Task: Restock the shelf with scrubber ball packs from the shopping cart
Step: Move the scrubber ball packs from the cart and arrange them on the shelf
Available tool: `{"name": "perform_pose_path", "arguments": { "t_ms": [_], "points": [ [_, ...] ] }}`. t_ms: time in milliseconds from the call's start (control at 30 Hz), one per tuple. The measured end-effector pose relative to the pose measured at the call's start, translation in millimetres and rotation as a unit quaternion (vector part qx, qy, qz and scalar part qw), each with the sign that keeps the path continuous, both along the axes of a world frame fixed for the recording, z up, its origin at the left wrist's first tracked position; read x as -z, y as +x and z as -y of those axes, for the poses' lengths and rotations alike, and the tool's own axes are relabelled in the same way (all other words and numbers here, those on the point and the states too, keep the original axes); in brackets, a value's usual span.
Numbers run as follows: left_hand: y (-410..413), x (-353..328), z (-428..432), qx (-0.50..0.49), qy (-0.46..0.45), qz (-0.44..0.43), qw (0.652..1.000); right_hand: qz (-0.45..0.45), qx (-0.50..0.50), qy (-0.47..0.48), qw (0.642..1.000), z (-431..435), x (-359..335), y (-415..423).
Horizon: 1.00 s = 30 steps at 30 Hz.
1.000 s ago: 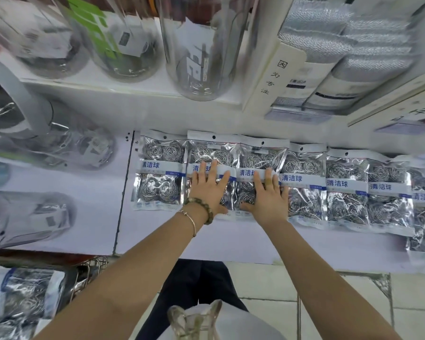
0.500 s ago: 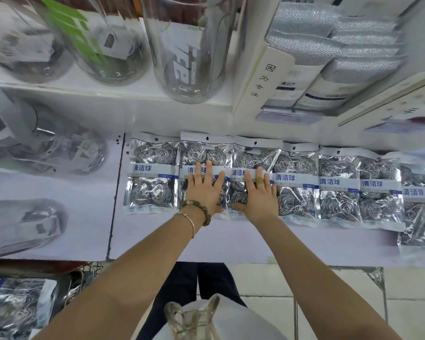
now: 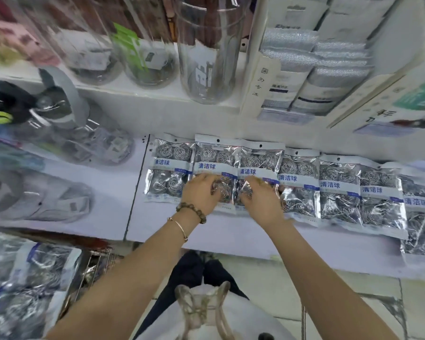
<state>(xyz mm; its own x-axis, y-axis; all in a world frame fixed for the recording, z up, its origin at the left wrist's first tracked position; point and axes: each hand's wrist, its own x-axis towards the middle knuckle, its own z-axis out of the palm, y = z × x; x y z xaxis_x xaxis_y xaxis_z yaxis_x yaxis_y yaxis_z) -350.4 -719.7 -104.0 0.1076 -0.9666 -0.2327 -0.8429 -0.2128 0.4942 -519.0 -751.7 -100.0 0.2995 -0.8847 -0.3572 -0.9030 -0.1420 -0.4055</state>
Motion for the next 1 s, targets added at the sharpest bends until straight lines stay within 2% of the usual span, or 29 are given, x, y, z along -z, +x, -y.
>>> {"name": "perform_pose_path", "arguments": {
  "t_ms": [233,333,467,767,1000],
  "points": [
    [34.1,-21.8,-78.5,-0.188,-0.051,-0.063,0.979,0.111,-0.085,0.008,0.990,-32.3,-17.0,43.4],
    [49.5,-30.6,-124.3,-0.276,-0.083,-0.081,0.954,0.126,-0.140,0.028,0.982,-50.9,-18.6,72.1],
    [65.6,-40.7,-187.1,-0.391,-0.080,-0.076,0.914,0.163,-0.213,0.057,0.962,-83.3,-20.5,108.1],
    [102.3,-62.6,-316.1,-0.561,-0.022,0.004,0.828,0.179,-0.369,0.077,0.909,-170.3,-36.1,186.4],
    [140.9,-62.2,-409.3,-0.639,-0.022,-0.004,0.769,0.136,-0.477,0.065,0.866,-250.4,-36.9,251.0]
  ]
}}
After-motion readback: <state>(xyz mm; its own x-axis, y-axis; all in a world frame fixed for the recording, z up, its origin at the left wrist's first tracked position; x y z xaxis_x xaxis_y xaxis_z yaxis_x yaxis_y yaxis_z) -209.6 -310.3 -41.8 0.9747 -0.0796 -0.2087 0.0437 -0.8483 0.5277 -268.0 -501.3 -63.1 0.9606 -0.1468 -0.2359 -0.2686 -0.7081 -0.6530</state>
